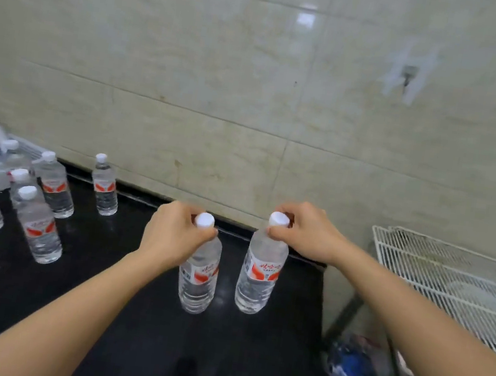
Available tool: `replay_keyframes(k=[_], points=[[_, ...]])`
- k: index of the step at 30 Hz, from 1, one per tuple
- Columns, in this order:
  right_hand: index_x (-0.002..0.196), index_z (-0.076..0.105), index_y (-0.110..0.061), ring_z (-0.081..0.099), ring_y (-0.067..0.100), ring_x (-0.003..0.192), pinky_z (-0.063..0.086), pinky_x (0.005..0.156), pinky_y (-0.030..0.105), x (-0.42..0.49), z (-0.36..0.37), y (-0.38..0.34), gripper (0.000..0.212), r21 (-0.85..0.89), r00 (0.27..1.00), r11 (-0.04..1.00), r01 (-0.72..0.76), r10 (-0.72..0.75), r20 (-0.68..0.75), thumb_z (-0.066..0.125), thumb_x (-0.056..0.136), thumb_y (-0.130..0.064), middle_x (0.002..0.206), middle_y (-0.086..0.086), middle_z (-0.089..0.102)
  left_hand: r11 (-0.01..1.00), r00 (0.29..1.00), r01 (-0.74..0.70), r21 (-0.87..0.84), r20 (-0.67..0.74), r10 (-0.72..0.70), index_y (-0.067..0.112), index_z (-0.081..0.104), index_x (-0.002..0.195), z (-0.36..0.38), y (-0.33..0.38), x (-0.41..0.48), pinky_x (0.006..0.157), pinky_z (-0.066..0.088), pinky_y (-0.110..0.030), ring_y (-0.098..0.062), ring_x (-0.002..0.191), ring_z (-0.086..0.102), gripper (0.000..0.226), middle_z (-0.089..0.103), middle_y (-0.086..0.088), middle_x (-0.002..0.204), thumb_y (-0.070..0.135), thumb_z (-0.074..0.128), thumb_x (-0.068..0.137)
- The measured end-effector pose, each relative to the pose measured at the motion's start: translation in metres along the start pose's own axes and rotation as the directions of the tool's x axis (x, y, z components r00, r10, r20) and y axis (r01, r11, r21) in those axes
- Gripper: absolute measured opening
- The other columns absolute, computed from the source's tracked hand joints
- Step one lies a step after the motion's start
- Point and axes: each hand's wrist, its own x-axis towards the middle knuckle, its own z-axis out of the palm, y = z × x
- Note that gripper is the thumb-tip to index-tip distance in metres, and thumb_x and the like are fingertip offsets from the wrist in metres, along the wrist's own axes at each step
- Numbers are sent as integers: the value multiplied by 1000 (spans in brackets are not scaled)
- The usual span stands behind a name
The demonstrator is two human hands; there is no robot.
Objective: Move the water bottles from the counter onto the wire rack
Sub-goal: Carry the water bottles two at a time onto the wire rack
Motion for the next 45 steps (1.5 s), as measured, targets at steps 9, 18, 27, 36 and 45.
replay_keyframes(k=[9,18,27,36,45], points=[[78,63,-9,49,16,67,37,65,35,-78,-145,69,24,-60,959,997,-51,32,-283,68,83,-32,67,-2,55,953,965,-232,-194,79,251,-2,66,70,57,162,2,50,38,-34,-21,51,48,35,57,-12,56,33,72,72],[85,65,-14,50,12,69,38,64,31,-112,-275,183,17,-113,934,993,-46,3,-357,68,85,-31,74,-4,58,900,914,-387,-204,44,403,1,66,65,147,320,33,50,27,-28,-16,48,35,35,41,-3,50,34,74,74],[78,58,-23,52,15,75,32,73,31,-113,-338,311,17,-213,929,960,-181,96,-358,63,85,-38,73,-8,56,885,890,-413,-214,111,442,17,31,48,267,423,69,48,21,-27,-15,45,28,53,29,3,47,27,73,78],[90,57,-26,53,24,98,27,85,39,-94,-358,403,19,-355,912,877,-323,189,-363,53,89,-44,94,-2,62,888,879,-433,-153,147,454,15,46,55,348,475,101,47,25,-28,-30,55,45,37,42,-5,51,26,67,83],[102,58,-29,37,30,111,22,83,37,-79,-362,449,25,-342,874,837,-427,285,-393,51,90,-51,104,1,45,897,879,-409,-169,189,437,17,65,90,395,495,124,67,44,-31,-33,92,64,12,63,-4,79,28,65,86]])
